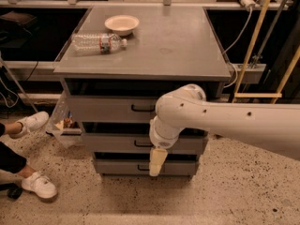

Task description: Open middle drawer

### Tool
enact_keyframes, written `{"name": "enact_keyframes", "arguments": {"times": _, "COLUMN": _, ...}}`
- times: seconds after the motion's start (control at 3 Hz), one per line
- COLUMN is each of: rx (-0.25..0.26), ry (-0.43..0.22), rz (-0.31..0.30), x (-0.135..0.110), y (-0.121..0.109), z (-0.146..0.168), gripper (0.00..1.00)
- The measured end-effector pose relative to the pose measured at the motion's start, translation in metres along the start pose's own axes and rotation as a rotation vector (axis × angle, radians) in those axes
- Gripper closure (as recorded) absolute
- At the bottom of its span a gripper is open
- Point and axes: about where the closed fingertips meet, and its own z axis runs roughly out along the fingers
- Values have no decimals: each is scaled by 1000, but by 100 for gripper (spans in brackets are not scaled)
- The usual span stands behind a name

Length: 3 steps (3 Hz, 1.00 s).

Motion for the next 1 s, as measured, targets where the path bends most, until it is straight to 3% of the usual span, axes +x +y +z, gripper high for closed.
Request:
{"name": "enact_keyframes", "arguments": {"times": 0.33, "rx": -56, "ry": -83, "rz": 52, "x": 21, "y": -9, "z": 70, "gripper": 0}}
{"name": "enact_keyframes", "arguments": {"times": 0.67, "rx": -130, "ry": -92, "rz": 71, "x": 29, "y": 11, "z": 110, "gripper": 0}}
{"name": "enact_keyframes", "arguments": {"times": 1.0, "rx": -125, "ry": -96, "rz": 79, "x": 34, "y": 7, "z": 116, "gripper": 0}}
